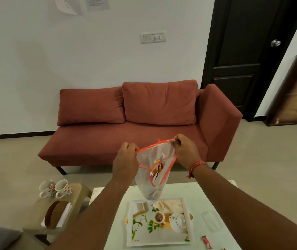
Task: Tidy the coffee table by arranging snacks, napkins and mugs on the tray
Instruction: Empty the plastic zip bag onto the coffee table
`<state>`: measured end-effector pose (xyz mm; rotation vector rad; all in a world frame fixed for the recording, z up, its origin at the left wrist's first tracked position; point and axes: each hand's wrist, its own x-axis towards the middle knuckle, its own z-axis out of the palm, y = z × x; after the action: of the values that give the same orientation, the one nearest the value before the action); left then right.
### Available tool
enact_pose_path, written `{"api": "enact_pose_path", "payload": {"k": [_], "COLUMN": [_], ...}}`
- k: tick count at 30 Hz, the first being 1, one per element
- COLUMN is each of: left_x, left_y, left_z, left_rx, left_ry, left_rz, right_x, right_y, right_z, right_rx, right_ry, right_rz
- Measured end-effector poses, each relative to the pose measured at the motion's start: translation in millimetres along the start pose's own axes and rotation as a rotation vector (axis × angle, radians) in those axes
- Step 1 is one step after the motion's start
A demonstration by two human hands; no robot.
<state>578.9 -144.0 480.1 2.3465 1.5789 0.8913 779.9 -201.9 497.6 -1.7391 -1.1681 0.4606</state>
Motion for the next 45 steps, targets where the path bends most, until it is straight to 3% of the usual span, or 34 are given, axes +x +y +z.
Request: {"api": "enact_pose_path", "payload": {"k": [2,4,6,9,14,18,21,24,28,29,30,34,36,40,45], "left_x": [-4.2,-6.5,-7.7,-10.1,-6.7,-6.1,-8.5,-9.1,-10.2,-12.5,-15.0,-22.4,-23.2,-23.9,-27.7], "left_y": [-10.1,-17.5,-20.0,-13.5,4.4,13.0,17.2,18.9,19.6,22.2,24.8,38.9,47.6,65.4,86.1], "left_z": [3.2,7.4,9.6,10.3,8.4,12.8,14.0,10.5,6.8,5.9,6.3,8.9,7.1,-2.9,-13.1], "left_rx": [0.084,0.07,-0.11,-0.465,-0.671,-0.556,-0.546,-0.499,-0.42,-0.399,-0.375,-0.326,-0.316,-0.353,-0.422], "left_ry": [-0.089,-0.243,-0.347,-0.328,-0.287,-0.296,-0.291,-0.248,-0.186,-0.201,-0.218,-0.243,-0.231,-0.196,-0.198], "left_rz": [-0.034,-0.185,-0.4,-0.647,-0.659,-0.55,-0.465,-0.419,-0.335,-0.3,-0.257,-0.076,-0.012,0.144,0.21], "right_x": [-2.1,-3.7,-5.5,-6.4,-5.2,-17.2,-26.2,-28.9,-40.9,-43.6,-43.8,-33.6,-32.3,-44.6,-54.3], "right_y": [1.3,2.9,5.9,13.0,13.2,-5.8,-16.4,-17.4,-22.7,-22.2,-20.8,-23.4,-17.9,10.2,29.5], "right_z": [3.3,5.9,6.7,3.9,-1.8,3.3,20.0,34.7,35.5,36.8,40.0,51.6,55.4,53.7,57.7], "right_rx": [-0.016,-0.049,-0.089,-0.167,-0.29,-0.367,-0.502,-0.659,-1.075,-1.151,-1.17,-1.061,-1.069,-1.249,-1.148], "right_ry": [-0.018,-0.022,-0.027,-0.047,-0.101,-0.057,-0.274,-0.585,-1.214,-1.283,-1.26,-0.879,-0.877,-1.049,-0.832], "right_rz": [-0.01,-0.027,-0.046,-0.077,-0.144,-0.524,-0.709,-0.574,-0.416,-0.415,-0.419,-0.38,-0.293,-0.024,0.147]}}
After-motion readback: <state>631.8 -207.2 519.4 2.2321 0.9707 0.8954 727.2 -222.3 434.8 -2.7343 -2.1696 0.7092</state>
